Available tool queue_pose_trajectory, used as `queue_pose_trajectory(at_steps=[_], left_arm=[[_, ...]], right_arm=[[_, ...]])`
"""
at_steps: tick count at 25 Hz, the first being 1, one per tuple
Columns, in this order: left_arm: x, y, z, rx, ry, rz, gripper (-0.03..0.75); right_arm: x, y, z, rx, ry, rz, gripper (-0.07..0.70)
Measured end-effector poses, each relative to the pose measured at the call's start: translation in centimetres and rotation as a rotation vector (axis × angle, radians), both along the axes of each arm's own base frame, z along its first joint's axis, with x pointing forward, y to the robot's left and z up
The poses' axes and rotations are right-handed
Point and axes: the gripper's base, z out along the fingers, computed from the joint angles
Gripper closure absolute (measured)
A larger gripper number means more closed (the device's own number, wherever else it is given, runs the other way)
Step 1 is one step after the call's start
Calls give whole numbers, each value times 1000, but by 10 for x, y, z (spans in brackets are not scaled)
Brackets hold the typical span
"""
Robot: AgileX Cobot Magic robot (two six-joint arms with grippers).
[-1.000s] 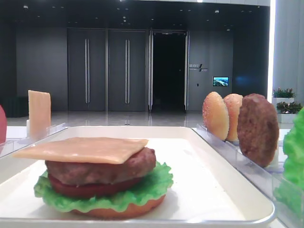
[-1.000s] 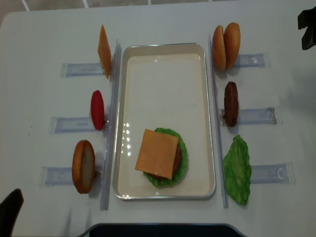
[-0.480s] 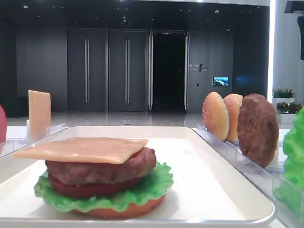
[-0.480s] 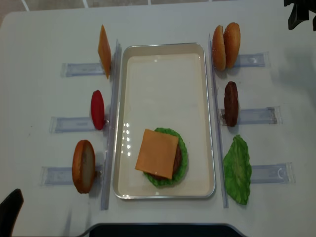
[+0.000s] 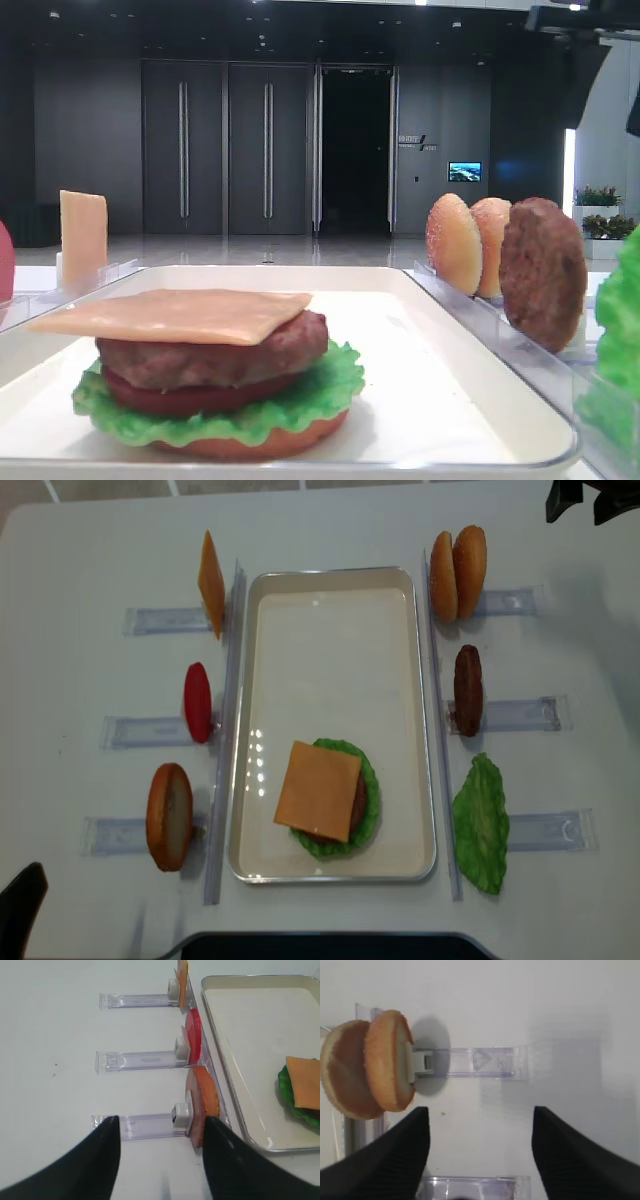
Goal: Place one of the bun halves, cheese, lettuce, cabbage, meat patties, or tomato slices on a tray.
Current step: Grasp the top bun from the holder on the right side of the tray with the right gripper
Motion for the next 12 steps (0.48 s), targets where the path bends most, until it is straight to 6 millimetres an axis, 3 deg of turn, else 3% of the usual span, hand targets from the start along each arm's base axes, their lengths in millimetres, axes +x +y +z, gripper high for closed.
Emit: queue_pose_trajectory(at_steps=[12], left_arm=[[0, 0, 0, 0, 0, 0, 307]], right_arm=[[-16, 82, 0, 33, -7, 52, 180]])
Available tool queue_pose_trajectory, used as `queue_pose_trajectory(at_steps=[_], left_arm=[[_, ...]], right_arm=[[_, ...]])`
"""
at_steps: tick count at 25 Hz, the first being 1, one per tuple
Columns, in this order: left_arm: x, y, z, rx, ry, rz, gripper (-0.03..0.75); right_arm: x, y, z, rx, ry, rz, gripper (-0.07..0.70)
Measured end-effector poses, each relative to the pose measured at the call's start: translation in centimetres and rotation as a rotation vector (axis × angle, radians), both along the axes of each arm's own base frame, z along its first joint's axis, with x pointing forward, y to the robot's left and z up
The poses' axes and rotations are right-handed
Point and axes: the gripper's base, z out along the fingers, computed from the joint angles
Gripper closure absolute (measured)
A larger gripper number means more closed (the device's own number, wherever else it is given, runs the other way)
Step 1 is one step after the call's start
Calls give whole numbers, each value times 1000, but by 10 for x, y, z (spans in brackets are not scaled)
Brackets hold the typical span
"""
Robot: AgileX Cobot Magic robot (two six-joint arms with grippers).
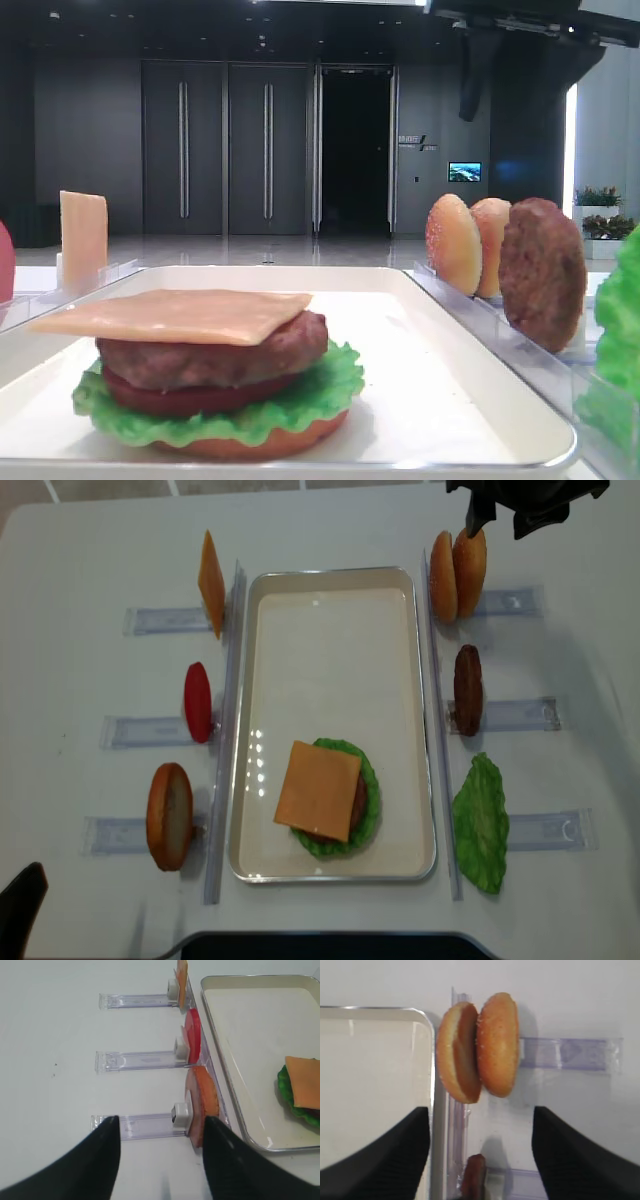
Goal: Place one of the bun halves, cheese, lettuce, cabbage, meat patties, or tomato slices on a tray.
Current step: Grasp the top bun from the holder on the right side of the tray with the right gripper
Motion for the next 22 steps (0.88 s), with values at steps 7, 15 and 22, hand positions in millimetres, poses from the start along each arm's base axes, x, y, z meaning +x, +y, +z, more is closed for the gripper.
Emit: queue_pose_trajectory(at_steps=[7, 15, 22], left_arm=[[0, 0, 0, 0, 0, 0, 307], [0, 0, 0, 0, 0, 0, 307], [0, 0, 0, 0, 0, 0, 307]], right_arm=[[-2, 18, 2, 35, -39, -3, 180], [1, 23, 3, 83, -71, -4, 180], [10, 29, -21, 91, -13, -4, 181]])
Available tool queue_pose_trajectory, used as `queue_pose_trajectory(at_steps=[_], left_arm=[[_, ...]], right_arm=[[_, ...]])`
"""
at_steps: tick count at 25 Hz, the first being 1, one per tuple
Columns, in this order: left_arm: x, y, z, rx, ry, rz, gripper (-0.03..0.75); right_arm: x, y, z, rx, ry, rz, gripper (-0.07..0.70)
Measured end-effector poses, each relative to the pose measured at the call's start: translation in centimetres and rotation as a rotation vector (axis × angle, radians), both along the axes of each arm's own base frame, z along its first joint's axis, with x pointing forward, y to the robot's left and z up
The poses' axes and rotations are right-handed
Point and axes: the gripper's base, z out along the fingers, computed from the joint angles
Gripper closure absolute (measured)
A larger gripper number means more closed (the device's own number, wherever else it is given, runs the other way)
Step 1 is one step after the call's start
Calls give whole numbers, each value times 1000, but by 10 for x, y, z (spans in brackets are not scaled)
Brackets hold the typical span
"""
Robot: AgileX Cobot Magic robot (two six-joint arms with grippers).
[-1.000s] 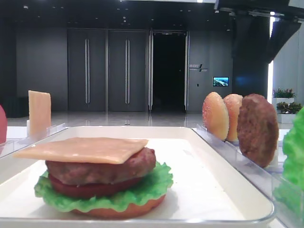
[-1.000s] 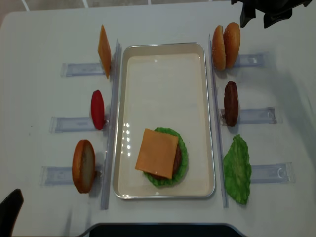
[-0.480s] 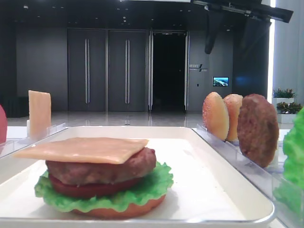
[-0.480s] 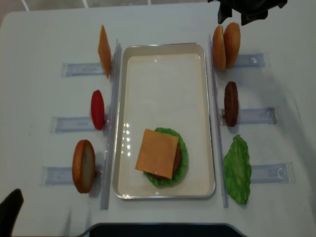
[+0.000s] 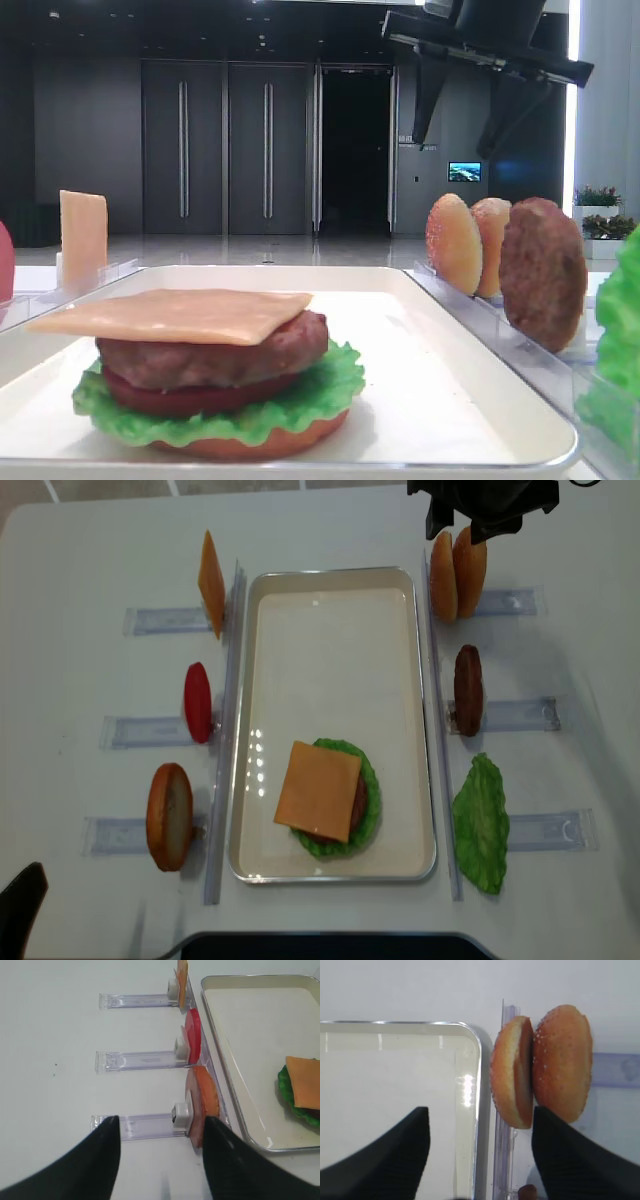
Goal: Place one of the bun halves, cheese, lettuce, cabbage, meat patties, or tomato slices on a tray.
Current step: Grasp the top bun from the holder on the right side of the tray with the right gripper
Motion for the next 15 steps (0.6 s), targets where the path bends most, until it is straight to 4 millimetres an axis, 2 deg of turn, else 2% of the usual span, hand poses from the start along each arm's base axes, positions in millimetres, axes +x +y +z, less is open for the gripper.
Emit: queue_pose_trajectory(at_steps=[15], left_arm=[[0, 0, 0, 0, 0, 0, 307]], right_arm=[[11, 7, -28, 6, 35, 12, 181]])
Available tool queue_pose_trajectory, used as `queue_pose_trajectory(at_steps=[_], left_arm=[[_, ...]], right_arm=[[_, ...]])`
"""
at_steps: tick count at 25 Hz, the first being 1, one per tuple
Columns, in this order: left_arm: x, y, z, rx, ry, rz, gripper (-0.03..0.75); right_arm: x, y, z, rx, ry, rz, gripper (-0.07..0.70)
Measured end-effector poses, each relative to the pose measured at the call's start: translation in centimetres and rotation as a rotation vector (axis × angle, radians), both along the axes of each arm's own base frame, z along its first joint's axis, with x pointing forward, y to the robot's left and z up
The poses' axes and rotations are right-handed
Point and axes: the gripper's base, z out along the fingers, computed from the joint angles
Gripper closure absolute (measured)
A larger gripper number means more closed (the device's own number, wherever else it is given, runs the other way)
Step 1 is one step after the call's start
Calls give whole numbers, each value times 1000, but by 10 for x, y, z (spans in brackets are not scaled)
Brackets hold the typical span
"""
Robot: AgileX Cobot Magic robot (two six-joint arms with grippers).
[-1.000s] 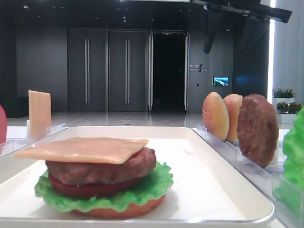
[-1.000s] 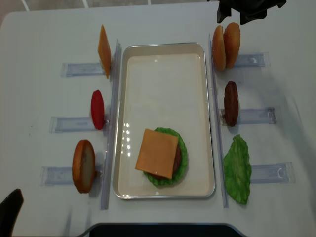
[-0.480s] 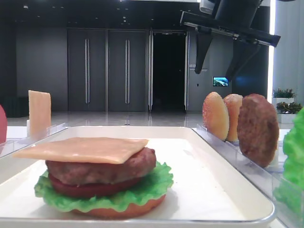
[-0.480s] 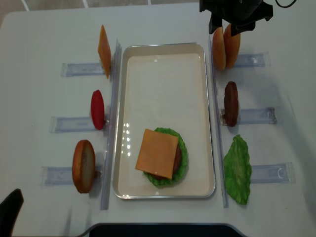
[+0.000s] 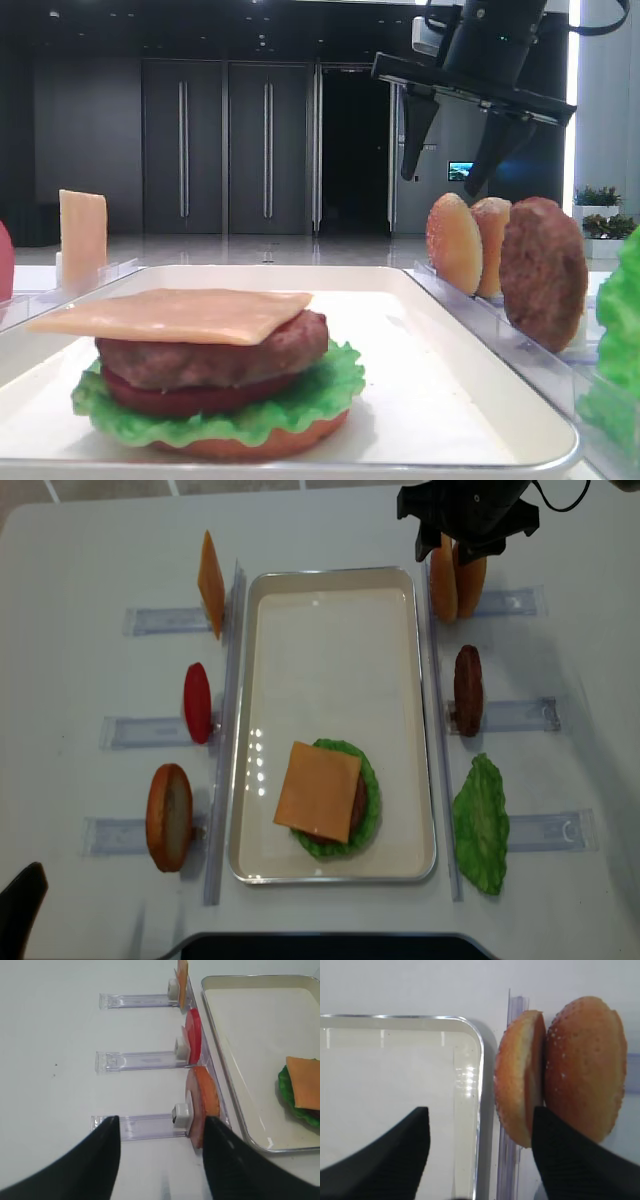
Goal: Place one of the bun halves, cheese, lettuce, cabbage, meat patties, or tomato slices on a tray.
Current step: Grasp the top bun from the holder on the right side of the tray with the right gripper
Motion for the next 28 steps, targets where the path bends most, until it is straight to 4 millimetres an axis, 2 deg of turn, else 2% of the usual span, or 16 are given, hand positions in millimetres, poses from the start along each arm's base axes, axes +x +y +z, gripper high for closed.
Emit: queue_pose_trajectory(at_steps=[20, 24, 28], left_arm=[[0, 0, 0, 0, 0, 0, 307], [0, 0, 0, 0, 0, 0, 307], [0, 0, 0, 0, 0, 0, 307]], right_arm=[[13, 2, -34, -40, 19, 3, 186], [13, 1, -34, -52, 14, 8, 244], [14, 0, -34, -68, 11, 12, 378]])
